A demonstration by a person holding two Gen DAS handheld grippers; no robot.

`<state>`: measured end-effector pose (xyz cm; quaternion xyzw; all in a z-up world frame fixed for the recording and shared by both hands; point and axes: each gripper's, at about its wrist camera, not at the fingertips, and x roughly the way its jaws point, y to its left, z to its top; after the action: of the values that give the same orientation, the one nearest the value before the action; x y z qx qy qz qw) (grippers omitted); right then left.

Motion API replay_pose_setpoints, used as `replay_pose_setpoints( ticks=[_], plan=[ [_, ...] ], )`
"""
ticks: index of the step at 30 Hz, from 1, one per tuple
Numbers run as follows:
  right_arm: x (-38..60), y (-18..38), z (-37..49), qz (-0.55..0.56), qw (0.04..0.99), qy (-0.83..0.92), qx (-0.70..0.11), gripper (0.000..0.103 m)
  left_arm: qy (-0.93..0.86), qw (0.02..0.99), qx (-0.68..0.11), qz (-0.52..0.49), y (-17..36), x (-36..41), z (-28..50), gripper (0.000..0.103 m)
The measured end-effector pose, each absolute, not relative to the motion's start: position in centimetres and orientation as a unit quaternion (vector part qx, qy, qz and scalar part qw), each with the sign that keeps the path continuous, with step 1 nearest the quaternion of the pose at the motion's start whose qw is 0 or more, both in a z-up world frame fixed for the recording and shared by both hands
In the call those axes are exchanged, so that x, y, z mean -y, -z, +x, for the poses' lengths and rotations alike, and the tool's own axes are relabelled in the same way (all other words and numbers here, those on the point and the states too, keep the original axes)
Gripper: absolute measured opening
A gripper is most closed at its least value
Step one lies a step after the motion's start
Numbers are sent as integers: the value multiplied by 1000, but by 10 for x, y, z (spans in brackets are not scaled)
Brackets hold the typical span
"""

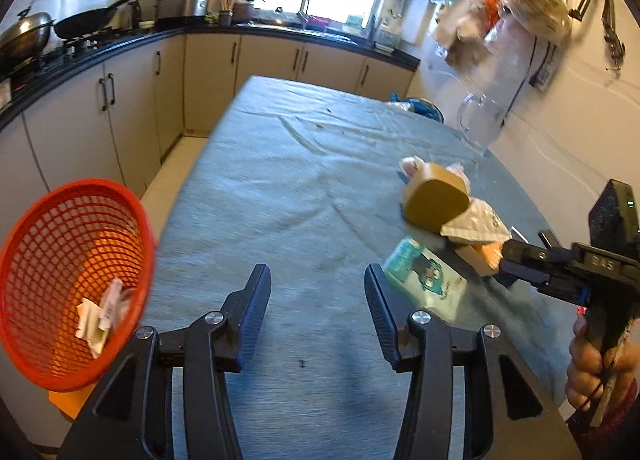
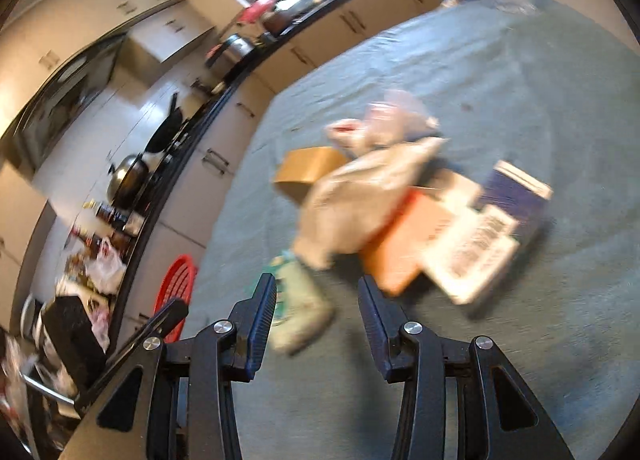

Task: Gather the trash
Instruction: 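Move both open tools back toward the remaining trash on the table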

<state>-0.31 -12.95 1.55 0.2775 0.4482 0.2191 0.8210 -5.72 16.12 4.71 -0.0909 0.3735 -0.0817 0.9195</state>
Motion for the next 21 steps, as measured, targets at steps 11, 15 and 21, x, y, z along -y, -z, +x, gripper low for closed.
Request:
replay_pose_setpoints(
  ticks=[11, 15, 21],
  plan=[
    [182, -19, -13, 254, 853, -109, -442, 46, 102, 910, -393, -79, -38, -139, -49, 59],
    [220, -27, -26, 256, 867, -63, -422, 46, 119, 902, -406, -84, -34, -124, -42, 63],
    [260, -51, -45, 259, 886, -54, -381, 51, 130, 889, -428, -94, -32, -100, -31, 75]
  ],
)
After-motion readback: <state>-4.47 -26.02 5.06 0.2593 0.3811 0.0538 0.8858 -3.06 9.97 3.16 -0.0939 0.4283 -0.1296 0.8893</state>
